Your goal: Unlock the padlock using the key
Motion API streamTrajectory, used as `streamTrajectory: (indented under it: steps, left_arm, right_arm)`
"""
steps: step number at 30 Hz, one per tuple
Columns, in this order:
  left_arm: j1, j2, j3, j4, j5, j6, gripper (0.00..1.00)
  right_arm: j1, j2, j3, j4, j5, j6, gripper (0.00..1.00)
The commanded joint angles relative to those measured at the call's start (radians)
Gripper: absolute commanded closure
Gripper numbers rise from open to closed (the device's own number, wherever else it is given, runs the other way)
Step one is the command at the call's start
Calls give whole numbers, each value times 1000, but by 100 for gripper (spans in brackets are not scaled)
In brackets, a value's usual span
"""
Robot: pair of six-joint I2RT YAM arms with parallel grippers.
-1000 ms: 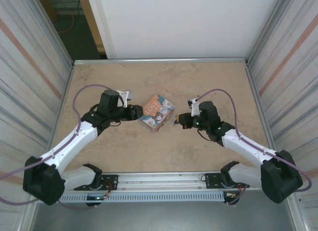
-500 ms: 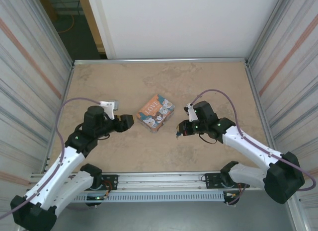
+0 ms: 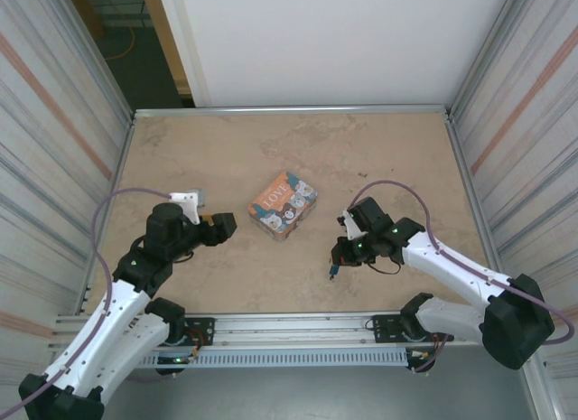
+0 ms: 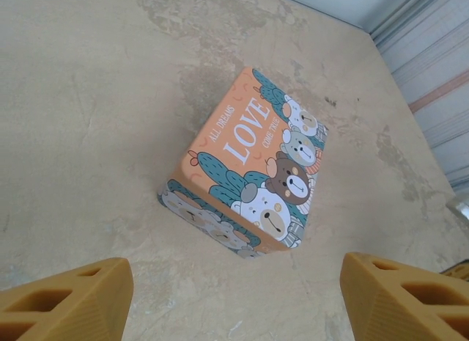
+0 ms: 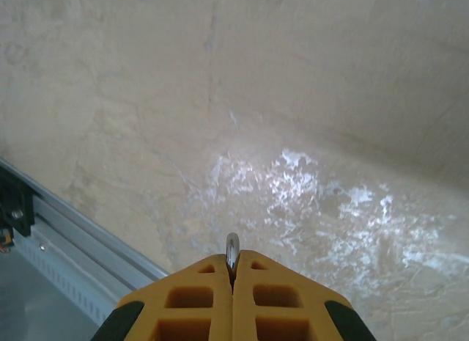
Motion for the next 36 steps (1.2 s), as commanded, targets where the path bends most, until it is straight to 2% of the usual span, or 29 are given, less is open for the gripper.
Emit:
streamTrajectory:
  steps: [1,11,28,36]
  left_arm:
    - [7,-12,-15,-8,-19,16,24]
    - [9,-13,-20,-13,-18,17,23]
    - [10,-35,-29,-34,-43,13,22]
    - [12,-34,-29,-36,-44,13,22]
  right_arm:
    - [20,21,-10,-33,-39,27,100]
    - [77,155,-10,27,-28,25,100]
    - [109,350,30,137,-65,7,100]
    - [115,394,36,166,-74,4,100]
